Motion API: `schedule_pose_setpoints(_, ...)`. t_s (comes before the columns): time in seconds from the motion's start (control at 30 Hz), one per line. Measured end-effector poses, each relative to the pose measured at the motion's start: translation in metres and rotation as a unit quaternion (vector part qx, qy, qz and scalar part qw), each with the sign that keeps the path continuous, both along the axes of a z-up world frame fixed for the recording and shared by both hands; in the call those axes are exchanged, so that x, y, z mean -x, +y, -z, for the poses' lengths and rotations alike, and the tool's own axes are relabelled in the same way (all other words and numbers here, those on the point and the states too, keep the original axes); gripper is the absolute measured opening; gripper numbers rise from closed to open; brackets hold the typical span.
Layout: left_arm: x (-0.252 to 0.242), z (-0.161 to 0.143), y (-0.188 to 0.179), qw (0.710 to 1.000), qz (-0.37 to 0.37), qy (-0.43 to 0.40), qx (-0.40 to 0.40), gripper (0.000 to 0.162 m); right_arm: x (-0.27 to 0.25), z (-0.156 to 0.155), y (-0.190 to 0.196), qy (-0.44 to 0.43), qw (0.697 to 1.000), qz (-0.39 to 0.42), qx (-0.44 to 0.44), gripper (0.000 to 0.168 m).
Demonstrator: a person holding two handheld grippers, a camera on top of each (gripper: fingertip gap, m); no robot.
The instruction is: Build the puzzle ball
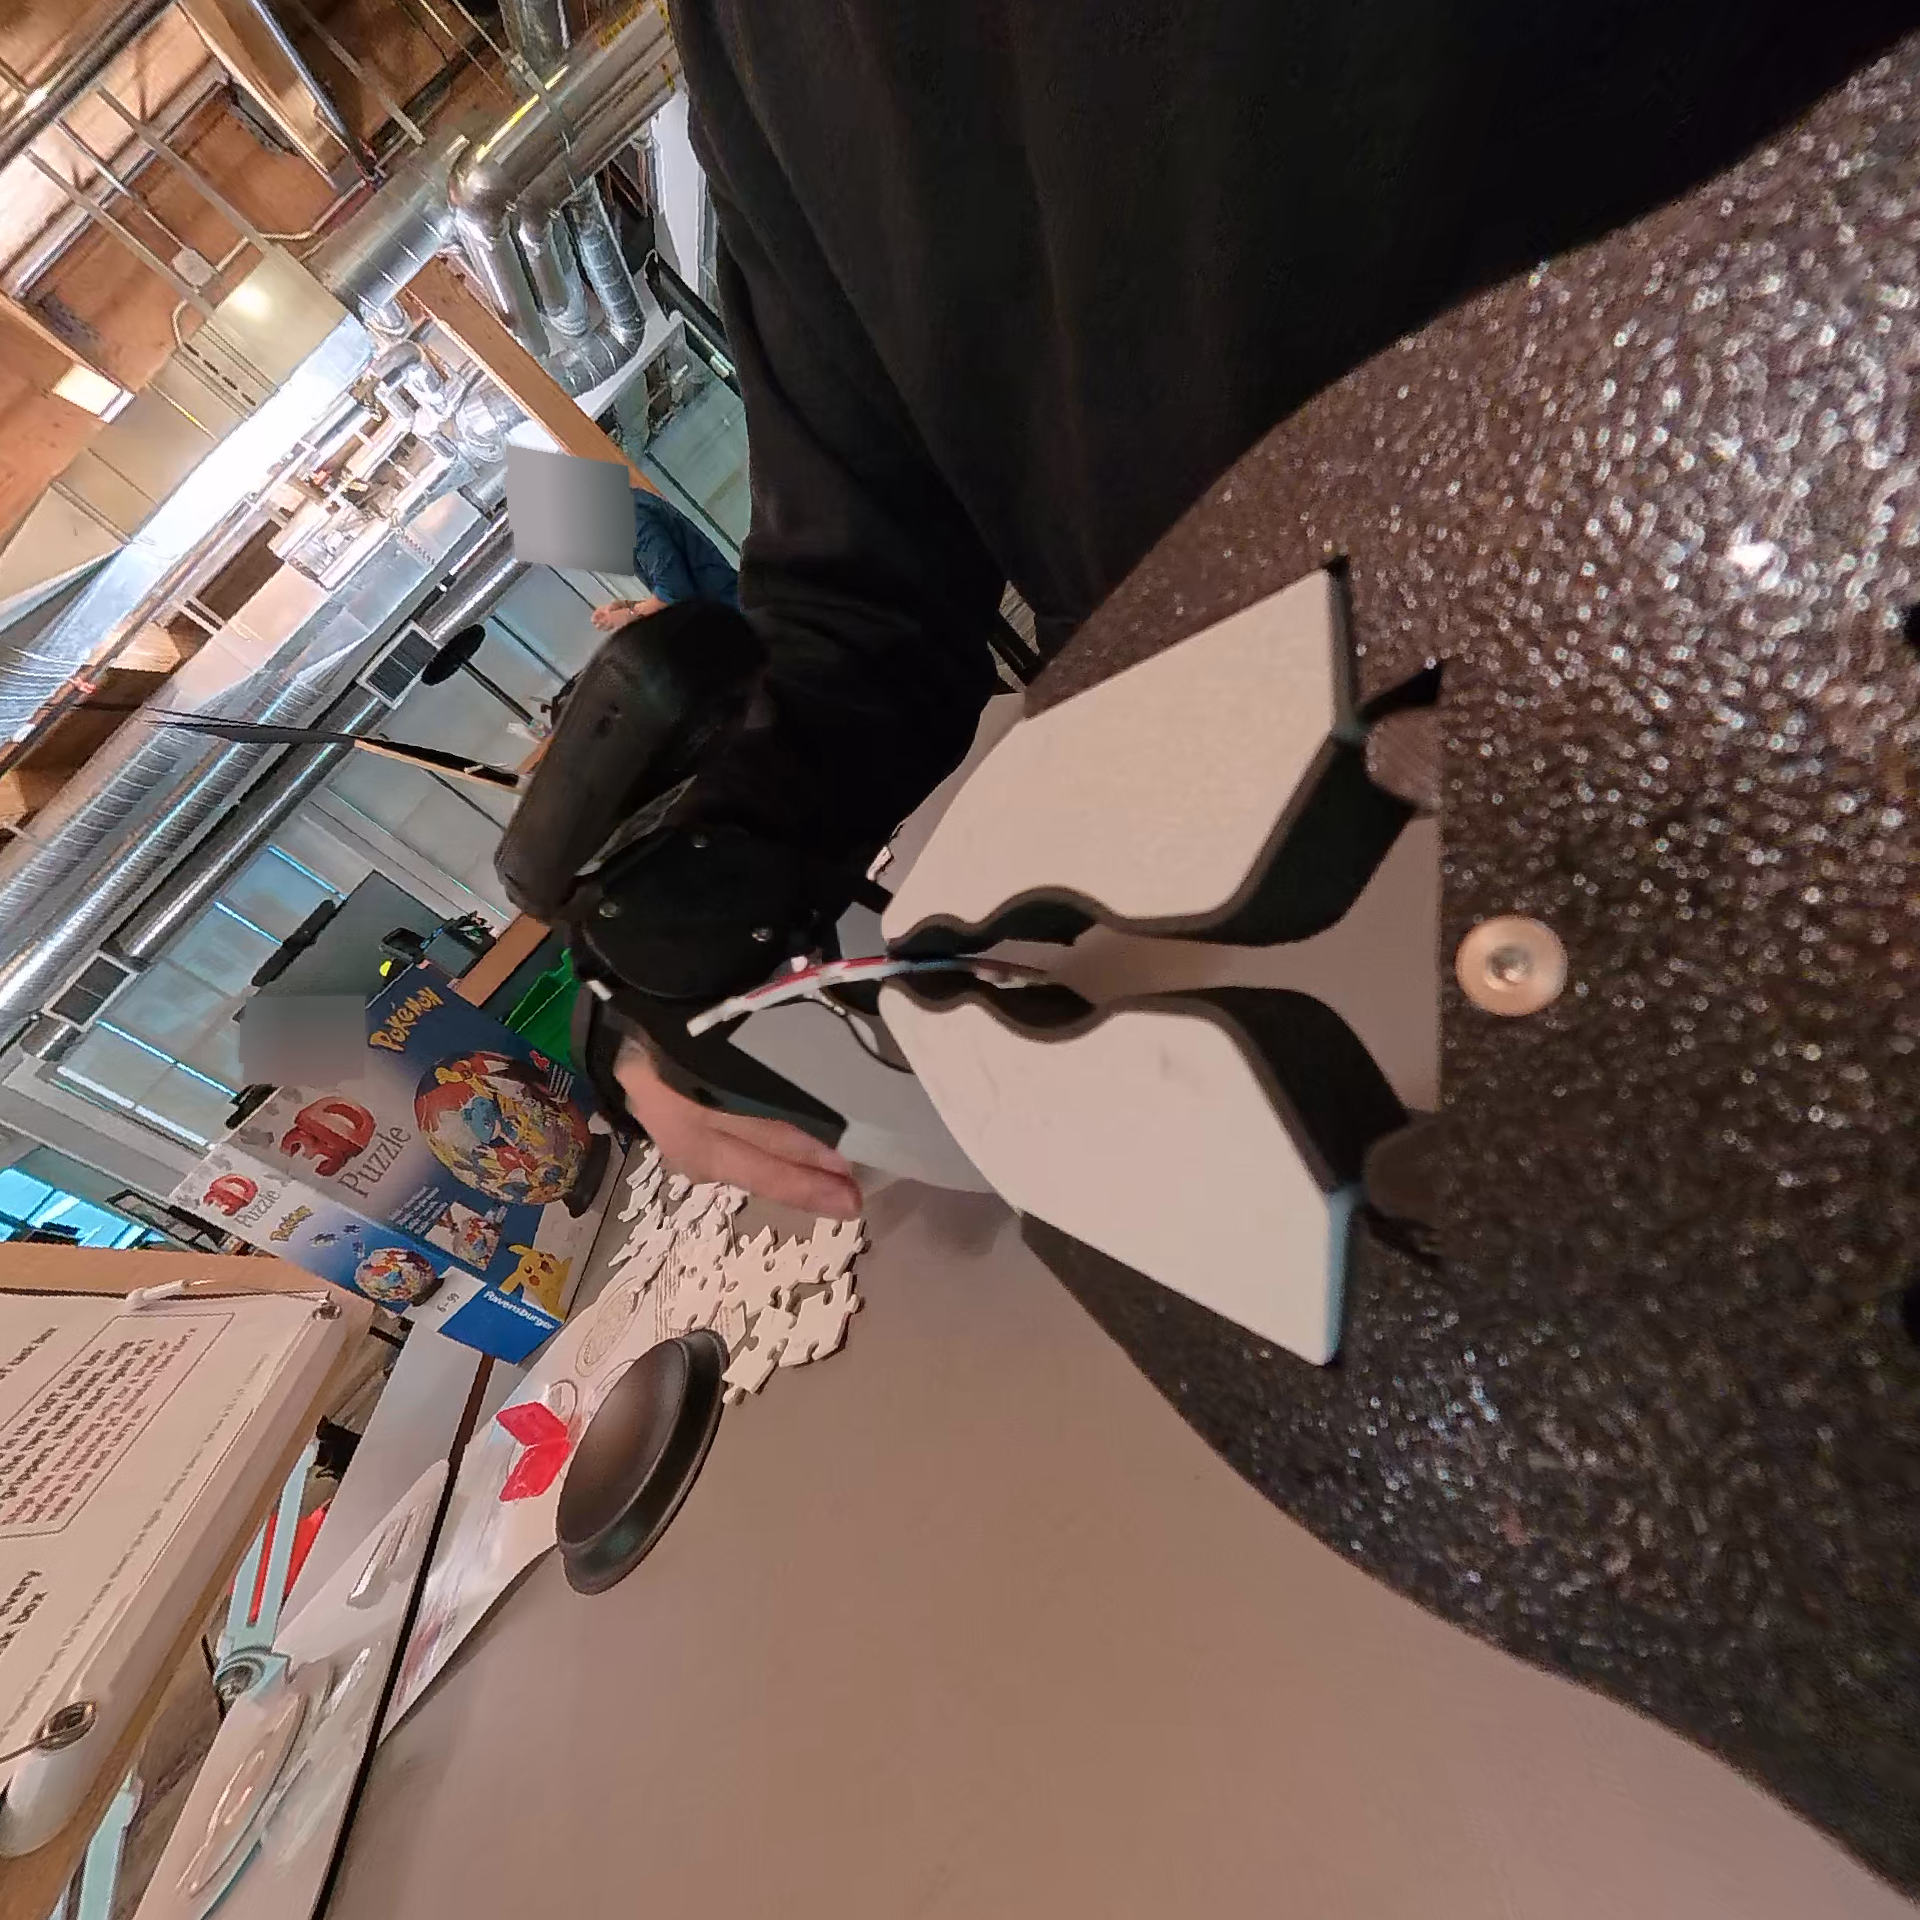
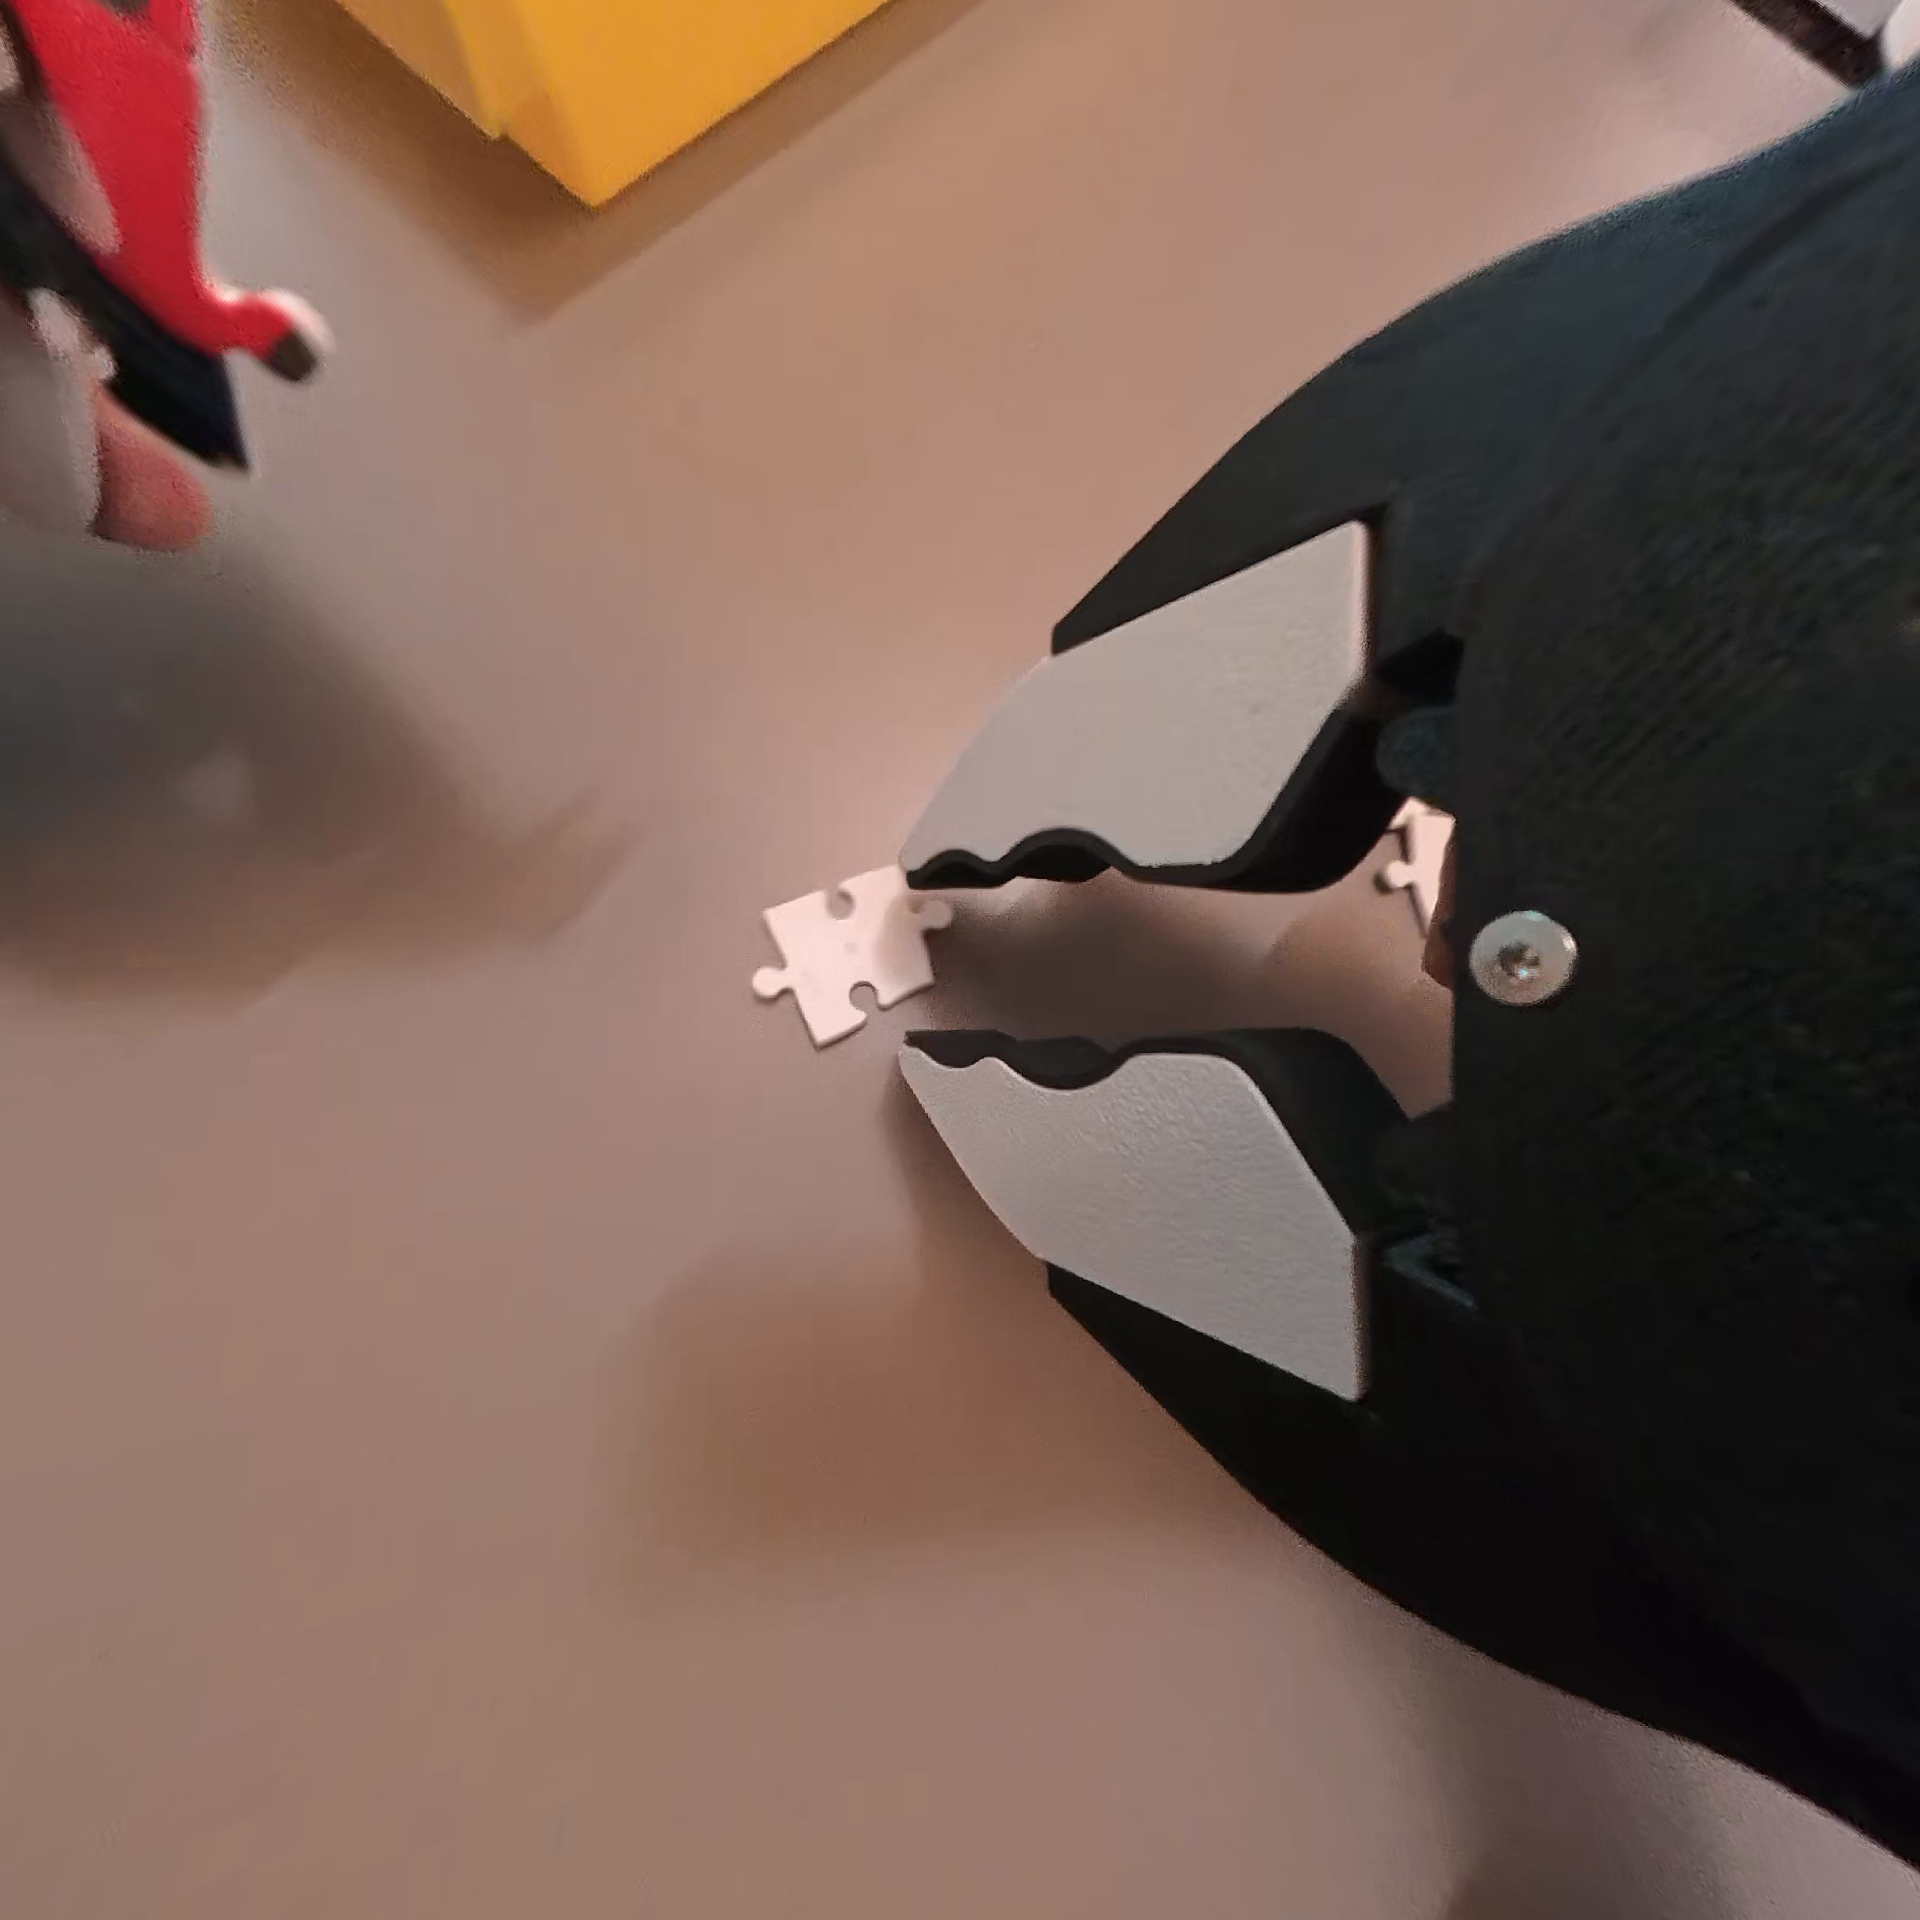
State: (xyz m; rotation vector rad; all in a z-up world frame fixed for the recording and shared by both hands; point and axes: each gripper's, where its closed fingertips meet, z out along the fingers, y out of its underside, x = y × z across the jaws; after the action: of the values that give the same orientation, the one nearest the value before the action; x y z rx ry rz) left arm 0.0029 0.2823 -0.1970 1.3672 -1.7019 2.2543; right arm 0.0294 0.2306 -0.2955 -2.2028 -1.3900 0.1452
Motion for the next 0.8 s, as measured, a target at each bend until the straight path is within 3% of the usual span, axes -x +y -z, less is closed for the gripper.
schedule_pose_setpoints(0.17,0.001,0.002,-0.001,1.0,-0.001,0.001,0.002,0.002,0.009,0.009,0.003,-0.005,1.0,0.003,0.004,0.021)
schedule_pose_setpoints(0.4,0.003,0.001,0.001,1.0,-0.004,-0.001,0.003,0.002,-0.003,0.011,0.003,-0.013,0.999,0.027,0.022,0.022)
schedule_pose_setpoints(0.6,0.005,0.001,0.0,1.0,-0.002,-0.004,0.004,0.002,0.007,0.002,0.006,0.006,0.999,0.02,-0.024,0.026)
schedule_pose_setpoints(0.8,0.004,0.001,0.0,1.0,-0.001,-0.003,0.004,0.002,0.01,0.012,0.001,0.009,1.0,0.022,0.0,0.025)
